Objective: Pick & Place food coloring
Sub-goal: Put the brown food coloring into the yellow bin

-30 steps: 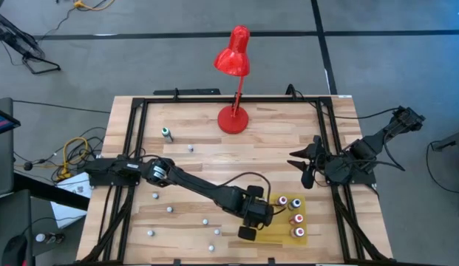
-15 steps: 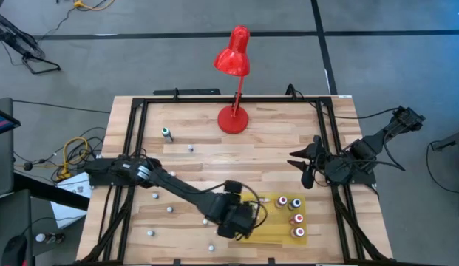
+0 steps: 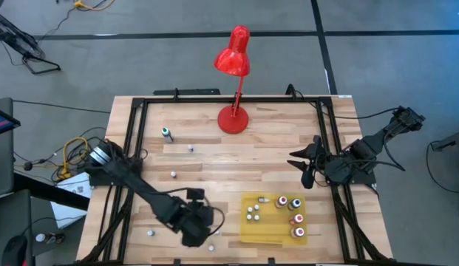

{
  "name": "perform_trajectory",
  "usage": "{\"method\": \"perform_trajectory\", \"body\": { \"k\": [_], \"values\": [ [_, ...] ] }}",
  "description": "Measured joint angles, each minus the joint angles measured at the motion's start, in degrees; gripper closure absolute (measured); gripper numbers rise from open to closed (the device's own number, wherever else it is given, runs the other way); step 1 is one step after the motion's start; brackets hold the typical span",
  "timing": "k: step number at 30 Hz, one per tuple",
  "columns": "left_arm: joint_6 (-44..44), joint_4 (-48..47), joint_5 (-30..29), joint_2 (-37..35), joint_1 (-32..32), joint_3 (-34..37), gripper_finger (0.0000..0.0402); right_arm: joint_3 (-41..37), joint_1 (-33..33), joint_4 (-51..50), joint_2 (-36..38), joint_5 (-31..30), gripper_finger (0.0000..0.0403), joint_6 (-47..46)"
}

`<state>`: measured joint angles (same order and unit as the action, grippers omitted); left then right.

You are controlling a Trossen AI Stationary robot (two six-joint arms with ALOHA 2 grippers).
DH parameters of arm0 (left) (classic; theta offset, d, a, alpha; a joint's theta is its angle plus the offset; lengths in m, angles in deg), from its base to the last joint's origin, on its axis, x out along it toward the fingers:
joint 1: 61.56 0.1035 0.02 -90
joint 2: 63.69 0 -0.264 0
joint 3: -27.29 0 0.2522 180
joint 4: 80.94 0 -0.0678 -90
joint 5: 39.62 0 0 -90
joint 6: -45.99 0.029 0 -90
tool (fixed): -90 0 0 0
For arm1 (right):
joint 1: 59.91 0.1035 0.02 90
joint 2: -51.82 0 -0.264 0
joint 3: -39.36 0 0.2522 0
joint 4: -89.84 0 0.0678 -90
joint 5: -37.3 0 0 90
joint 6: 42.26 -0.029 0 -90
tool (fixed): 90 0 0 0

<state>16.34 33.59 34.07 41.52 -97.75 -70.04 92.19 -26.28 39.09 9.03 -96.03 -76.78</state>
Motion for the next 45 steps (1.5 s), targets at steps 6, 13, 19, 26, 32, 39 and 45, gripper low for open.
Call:
{"method": "perform_trajectory", "body": {
  "k": [6, 13, 19, 26, 32, 39, 45],
  "values": [
    [-0.6, 10.5, -1.0, -0.8, -3.0, 8.6, 0.0266, 0.0, 0.0, 0.0, 0.0, 0.0, 0.0274, 0.0],
    [-1.0, 16.8, -3.9, -0.2, -3.7, 11.8, 0.0266, 0.0, 0.0, 0.0, 0.0, 0.0, 0.0274, 0.0],
    [-0.9, 16.9, -3.8, -0.2, -2.4, 11.8, 0.0266, 0.0, 0.0, 0.0, 0.0, 0.0, 0.0274, 0.0],
    [-1.1, 20.0, 0.6, -0.2, -0.8, 12.6, 0.0266, 0.0, 0.0, 0.0, 0.0, 0.0, 0.0274, 0.0],
    [-1.3, 27.8, 2.6, 0.0, 0.1, 17.6, 0.0266, 0.0, 0.0, 0.0, 0.0, 0.0, 0.0274, 0.0],
    [-2.4, 29.3, 3.3, 0.0, 0.5, 19.3, 0.0267, 0.0, 0.0, 0.0, 0.0, 0.0, 0.0274, 0.0],
    [-3.4, 28.0, 3.9, 0.0, 0.7, 19.4, 0.0302, 0.0, 0.0, 0.0, 0.0, 0.0, 0.0274, 0.0]
  ]
}}
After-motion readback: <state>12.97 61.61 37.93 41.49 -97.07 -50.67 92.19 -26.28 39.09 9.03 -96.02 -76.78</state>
